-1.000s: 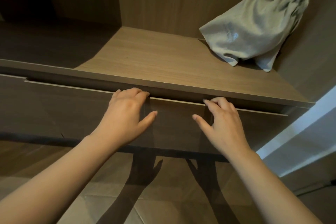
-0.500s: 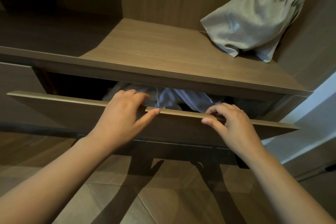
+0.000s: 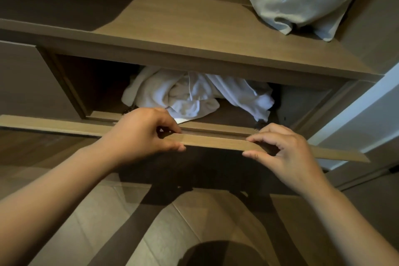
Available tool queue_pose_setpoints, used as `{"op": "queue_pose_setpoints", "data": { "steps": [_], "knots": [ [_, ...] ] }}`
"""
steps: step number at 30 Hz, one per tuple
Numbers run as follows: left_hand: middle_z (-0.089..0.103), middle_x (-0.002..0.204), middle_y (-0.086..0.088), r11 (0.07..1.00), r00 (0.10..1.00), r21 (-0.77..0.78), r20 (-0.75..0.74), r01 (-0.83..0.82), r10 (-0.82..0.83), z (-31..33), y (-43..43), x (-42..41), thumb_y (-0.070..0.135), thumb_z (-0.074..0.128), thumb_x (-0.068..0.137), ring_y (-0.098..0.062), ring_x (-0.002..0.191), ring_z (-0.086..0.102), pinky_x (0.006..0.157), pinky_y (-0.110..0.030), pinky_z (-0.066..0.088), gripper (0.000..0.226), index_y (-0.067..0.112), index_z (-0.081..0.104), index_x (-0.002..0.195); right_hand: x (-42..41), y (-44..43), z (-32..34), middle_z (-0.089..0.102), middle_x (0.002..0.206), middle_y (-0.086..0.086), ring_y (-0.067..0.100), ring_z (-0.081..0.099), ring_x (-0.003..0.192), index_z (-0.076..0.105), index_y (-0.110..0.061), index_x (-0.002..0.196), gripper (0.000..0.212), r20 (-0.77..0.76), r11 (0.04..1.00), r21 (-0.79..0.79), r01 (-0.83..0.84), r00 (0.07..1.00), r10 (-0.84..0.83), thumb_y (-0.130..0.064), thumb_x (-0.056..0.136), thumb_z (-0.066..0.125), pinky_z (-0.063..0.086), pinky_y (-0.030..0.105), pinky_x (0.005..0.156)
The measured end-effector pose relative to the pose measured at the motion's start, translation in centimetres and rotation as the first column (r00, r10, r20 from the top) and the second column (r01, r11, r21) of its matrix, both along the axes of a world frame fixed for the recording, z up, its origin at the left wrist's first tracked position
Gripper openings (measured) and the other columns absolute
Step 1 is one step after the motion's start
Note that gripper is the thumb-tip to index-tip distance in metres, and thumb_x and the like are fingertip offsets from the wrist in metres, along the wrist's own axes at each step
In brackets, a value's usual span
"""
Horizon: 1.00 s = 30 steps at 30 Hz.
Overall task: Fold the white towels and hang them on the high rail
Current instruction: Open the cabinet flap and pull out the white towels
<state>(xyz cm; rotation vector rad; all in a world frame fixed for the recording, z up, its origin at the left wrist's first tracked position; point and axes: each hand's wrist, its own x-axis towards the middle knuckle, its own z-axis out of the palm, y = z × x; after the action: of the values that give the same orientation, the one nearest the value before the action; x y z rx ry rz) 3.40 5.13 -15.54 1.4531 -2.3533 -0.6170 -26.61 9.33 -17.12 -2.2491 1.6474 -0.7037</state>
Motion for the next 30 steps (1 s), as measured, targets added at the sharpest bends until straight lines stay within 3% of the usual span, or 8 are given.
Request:
{"op": "queue_pose_setpoints", "data": {
  "steps": [5,10,16,21,26,28,30],
  "knots": [
    [0.066,0.106,0.016,0.99,0.997,0.116,-0.014,0.079,-0.078,-1.5,1.2,-0.2,0.05,0.076,0.069,-0.002,0.099,0.059,0.088,-0.034,0.053,0.044,0.037,0.067,0.111,0.0,1.9,-1.5,0.061,0.093,-0.019,0.002,0.059,0.09,0.074,-0.029,0.102,0.04,0.036,1.0,0.024,-0.02,0.999,0.019,-0.055,0.073,0.065,0.054,0.03,0.076],
    [0.062,0.116,0.018,0.971,0.99,0.201,0.023,0.13,-0.138,-3.1,1.9,-0.4,0.048,0.078,0.068,0.0,0.106,0.057,0.094,-0.031,0.051,0.058,0.034,0.062,0.122,-0.2,3.2,-3.6,0.066,0.101,-0.026,-0.006,0.061,0.101,0.068,-0.042,0.099,0.033,0.104,0.992,0.103,-0.067,0.993,0.056,-0.051,0.068,0.075,0.052,0.022,0.088],
    [0.061,0.125,0.015,0.96,0.972,0.202,0.093,0.194,-0.216,-4.1,1.5,-1.0,0.04,0.084,0.066,-0.001,0.113,0.056,0.099,-0.026,0.047,0.065,0.028,0.062,0.126,-0.7,4.0,-5.3,0.062,0.108,-0.028,-0.007,0.057,0.106,0.066,-0.043,0.106,0.043,0.069,0.99,0.135,-0.051,0.997,0.042,-0.058,0.067,0.071,0.046,0.017,0.09],
    [0.043,0.142,0.018,0.934,0.924,0.262,0.23,0.243,-0.305,-6.2,1.5,-1.9,0.051,0.081,0.066,0.0,0.124,0.039,0.093,-0.005,0.028,0.084,0.034,0.044,0.139,-1.2,4.8,-6.7,0.059,0.111,-0.027,-0.004,0.058,0.103,0.067,-0.035,0.115,0.052,-0.109,0.983,0.15,-0.106,0.986,0.123,-0.065,0.072,0.062,0.05,0.02,0.089],
    [0.018,0.157,0.016,0.913,0.861,0.242,0.323,0.327,-0.394,-10.4,2.8,-3.4,0.056,0.076,0.067,-0.008,0.141,0.019,0.106,-0.019,0.012,0.097,0.038,0.026,0.147,-0.7,6.0,-10.5,0.07,0.102,-0.006,0.012,0.067,0.089,0.071,-0.02,0.1,0.038,-0.272,0.968,0.008,-0.249,0.931,0.242,-0.048,0.075,0.075,0.058,0.033,0.06],
    [0.012,0.159,0.014,0.917,0.852,0.2,0.344,0.345,-0.396,-11.9,2.7,-3.2,0.06,0.074,0.065,-0.011,0.145,0.012,0.109,-0.023,0.007,0.1,0.039,0.022,0.149,-0.7,5.8,-11.8,0.068,0.104,-0.004,0.015,0.065,0.091,0.068,-0.018,0.101,0.04,-0.305,0.962,0.03,-0.271,0.914,0.267,-0.049,0.075,0.075,0.056,0.033,0.058],
    [0.008,0.161,0.013,0.914,0.845,0.188,0.35,0.36,-0.405,-13.2,2.9,-3.0,0.063,0.071,0.064,-0.015,0.147,0.005,0.114,-0.029,0.004,0.103,0.039,0.019,0.15,-0.5,5.9,-12.8,0.064,0.11,-0.007,0.013,0.061,0.098,0.066,-0.022,0.105,0.041,-0.309,0.963,0.083,-0.255,0.912,0.268,-0.05,0.076,0.073,0.054,0.03,0.065]
  ]
}}
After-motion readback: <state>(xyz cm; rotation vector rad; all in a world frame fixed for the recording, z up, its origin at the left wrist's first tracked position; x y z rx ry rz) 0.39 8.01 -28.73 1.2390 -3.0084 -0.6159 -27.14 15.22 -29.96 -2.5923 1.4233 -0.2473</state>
